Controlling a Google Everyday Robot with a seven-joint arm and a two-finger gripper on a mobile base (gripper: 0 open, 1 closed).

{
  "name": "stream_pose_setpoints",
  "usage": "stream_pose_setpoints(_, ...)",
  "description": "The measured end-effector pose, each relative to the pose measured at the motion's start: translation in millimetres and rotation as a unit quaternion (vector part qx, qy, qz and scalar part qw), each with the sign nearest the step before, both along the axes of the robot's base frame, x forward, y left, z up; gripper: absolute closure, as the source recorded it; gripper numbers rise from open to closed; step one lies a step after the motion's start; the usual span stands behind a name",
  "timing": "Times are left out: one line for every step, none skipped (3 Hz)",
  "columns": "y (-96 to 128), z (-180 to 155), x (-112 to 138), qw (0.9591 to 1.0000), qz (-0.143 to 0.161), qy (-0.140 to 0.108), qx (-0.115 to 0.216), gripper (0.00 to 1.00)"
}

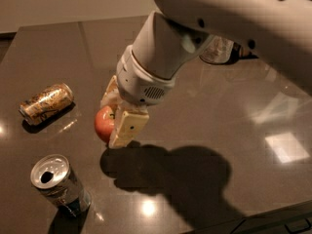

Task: Move apple near redbull can

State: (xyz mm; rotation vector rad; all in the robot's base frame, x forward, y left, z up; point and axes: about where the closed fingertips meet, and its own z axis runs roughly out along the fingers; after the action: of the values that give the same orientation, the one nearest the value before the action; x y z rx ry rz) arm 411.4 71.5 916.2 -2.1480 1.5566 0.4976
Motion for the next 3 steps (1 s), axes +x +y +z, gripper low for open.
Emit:
stream_pose_setpoints(7.6,-4.0,-23.0,0.9994,0.032,-0.014,0.007,1.0)
stream_pose_setpoints(18.9,-13.3,-42.6,0.9976,0.068,-0.008,0.007,1.0)
stream_pose_setpoints(28.6,-21.0,-50.8,0.9949,0.1,0.01,0.005,1.0)
